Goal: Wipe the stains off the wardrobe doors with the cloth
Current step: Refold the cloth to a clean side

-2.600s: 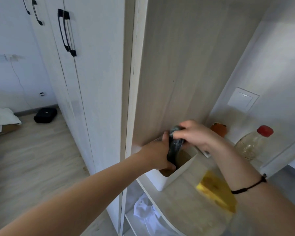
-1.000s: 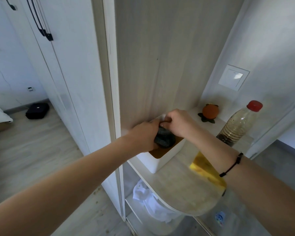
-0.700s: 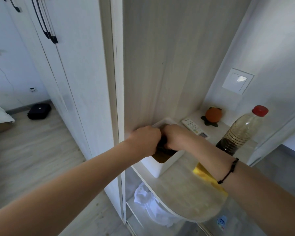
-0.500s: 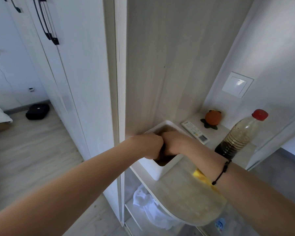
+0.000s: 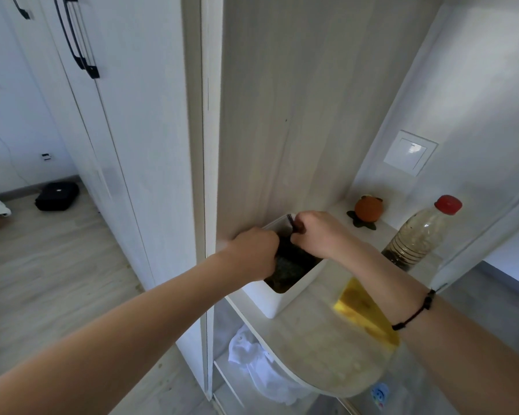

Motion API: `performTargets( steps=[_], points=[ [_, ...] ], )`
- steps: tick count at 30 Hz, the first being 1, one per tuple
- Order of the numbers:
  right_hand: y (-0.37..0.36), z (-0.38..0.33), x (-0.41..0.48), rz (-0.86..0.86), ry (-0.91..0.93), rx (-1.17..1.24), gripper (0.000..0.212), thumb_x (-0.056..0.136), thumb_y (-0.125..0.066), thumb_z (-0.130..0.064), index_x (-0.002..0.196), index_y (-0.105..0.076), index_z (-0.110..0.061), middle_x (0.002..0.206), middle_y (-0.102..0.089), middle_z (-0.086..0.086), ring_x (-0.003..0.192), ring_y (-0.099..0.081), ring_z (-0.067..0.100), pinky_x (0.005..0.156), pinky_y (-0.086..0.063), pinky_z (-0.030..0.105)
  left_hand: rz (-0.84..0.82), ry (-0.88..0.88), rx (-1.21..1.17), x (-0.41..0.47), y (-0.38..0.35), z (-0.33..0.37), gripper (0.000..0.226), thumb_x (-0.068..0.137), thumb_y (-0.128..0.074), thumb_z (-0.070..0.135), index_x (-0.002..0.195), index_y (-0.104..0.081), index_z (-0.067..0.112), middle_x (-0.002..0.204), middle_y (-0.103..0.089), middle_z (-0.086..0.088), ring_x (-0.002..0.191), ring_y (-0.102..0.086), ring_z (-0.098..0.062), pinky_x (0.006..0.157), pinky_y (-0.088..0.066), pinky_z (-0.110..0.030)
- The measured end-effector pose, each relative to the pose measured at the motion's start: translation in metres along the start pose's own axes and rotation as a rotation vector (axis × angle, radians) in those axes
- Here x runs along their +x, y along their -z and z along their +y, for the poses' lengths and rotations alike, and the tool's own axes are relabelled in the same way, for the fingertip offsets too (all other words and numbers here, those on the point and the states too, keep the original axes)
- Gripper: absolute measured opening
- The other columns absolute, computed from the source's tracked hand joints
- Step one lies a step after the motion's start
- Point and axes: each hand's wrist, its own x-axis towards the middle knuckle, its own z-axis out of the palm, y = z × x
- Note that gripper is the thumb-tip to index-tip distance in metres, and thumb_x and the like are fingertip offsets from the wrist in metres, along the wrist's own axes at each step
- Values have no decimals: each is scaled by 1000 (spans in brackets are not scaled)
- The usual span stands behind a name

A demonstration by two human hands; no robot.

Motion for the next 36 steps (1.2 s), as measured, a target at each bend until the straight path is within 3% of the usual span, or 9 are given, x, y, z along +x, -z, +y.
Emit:
performTargets(
  steps=[4, 8, 11, 13, 17, 22, 25, 31, 36],
  points=[
    [-16, -9, -2, -235, 75, -119, 12, 88, -61, -26, 96, -67, -21, 85, -65, -1, 84, -63, 20, 73, -52, 33, -62, -24, 28, -1, 7, 14, 10, 89, -56, 15, 86, -64, 12, 81, -63, -1, 84, -65, -26, 69, -51, -32],
    [-31, -15, 7, -392, 48, -207, 11, 95, -55, -18, 88, -64, -16, 84, -61, 0, 80, -56, 17, 70, -42, 24, -264, 18, 117, 2, 5, 22, 30, 90, -55, 16, 62, -45, 16, 64, -49, 1, 73, -57, -26, 73, -53, -35],
    [-31, -12, 8, -263, 45, -113, 13, 94, -57, -17, 102, -66, -11, 89, -59, 4, 81, -54, 20, 71, -43, 29, -313, 26, 148, 0, 6, 27, 30, 89, -56, 19, 61, -46, 15, 60, -47, 1, 57, -47, -18, 58, -44, -27],
    [-27, -10, 7, -209, 44, -80, 4, 93, -57, -16, 93, -61, -15, 85, -58, 1, 74, -53, 17, 60, -38, 24, -314, 24, 138, 0, 8, 28, 24, 89, -56, 14, 67, -48, 13, 63, -48, 0, 56, -47, -17, 51, -38, -25],
    [1, -7, 1, -11, -21, 174, 11, 84, -67, -20, 77, -61, -16, 73, -61, 4, 65, -57, 16, 55, -43, 32, -106, 40, 16, 0, 13, 17, 15, 90, -56, 10, 78, -49, 15, 70, -48, 3, 84, -65, -29, 62, -41, -31],
    [48, -13, -10, 224, -20, 424, 12, 84, -68, -18, 79, -66, -7, 63, -61, 5, 53, -60, 17, 50, -46, 25, -37, 30, -95, -10, 25, 3, 22, 96, -53, 22, 89, -70, 9, 86, -69, -4, 83, -66, -22, 75, -54, -30],
    [62, -16, -11, 282, -23, 512, 15, 86, -65, -17, 86, -62, -2, 64, -58, 5, 47, -63, 16, 54, -54, 34, -34, 13, -166, -12, 28, 2, 22, 94, -61, 33, 105, -68, 15, 97, -70, -1, 88, -65, -21, 75, -52, -27],
    [36, -19, -6, 52, -79, 386, 4, 84, -72, -10, 85, -68, -9, 81, -71, 10, 61, -73, 21, 51, -57, 28, -64, 22, -52, -5, 18, 9, 20, 92, -61, 29, 94, -71, 11, 89, -67, -4, 85, -65, -25, 75, -55, -33],
    [1, -19, 3, -292, -46, -37, 19, 80, -75, -18, 97, -66, -16, 87, -66, 2, 75, -64, 18, 62, -52, 29, -216, 30, 32, -1, 8, 15, 16, 96, -51, 16, 93, -65, 8, 93, -66, -10, 91, -64, -28, 74, -49, -34]
  ],
)
